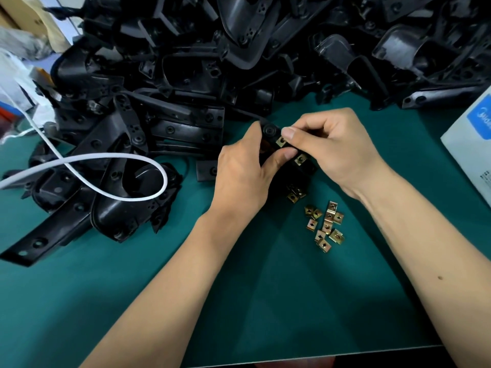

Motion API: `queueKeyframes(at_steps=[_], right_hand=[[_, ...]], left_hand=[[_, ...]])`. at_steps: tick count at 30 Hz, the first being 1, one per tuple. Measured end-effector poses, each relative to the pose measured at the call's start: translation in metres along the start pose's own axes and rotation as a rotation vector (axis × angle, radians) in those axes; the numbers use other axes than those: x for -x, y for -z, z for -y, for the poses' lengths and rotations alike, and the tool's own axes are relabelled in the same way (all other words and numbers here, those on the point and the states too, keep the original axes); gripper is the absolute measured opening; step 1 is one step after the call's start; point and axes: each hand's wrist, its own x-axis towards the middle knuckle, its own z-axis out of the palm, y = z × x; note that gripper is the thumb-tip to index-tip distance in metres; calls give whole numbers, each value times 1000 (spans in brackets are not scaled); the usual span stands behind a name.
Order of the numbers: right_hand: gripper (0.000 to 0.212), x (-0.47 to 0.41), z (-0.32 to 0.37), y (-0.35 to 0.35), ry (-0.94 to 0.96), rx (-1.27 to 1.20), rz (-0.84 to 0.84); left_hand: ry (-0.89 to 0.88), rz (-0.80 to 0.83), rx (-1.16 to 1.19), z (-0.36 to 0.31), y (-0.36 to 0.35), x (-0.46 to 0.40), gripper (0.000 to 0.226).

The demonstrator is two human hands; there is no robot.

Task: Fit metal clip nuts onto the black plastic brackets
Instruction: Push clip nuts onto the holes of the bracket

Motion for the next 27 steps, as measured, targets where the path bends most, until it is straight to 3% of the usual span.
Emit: queueKeyframes(at_steps=[2,5,8,11,15,20,27], right_hand=[[26,3,-2,-1,-3,4,-5],[31,6,-3,4,-19,39,-7],[17,7,-2,12,-41,190,59],[23,10,-3,8,-4,296,51],[22,9,-4,5,32,296,-71],[16,8,-6,9,0,282,-51],[13,13,-5,12,42,246,38]], left_hand=[[-4,-31,-7,3,-3,0,28],[43,-98,-60,2,-5,-4,38],[76,-184,-150,3,-5,-4,45],[102,-217,-176,5,-2,-2,47],[55,-132,-122,5,8,-5,61],[13,37,-6,13,11,-9,24],[-31,111,42,15,18,-8,15]])
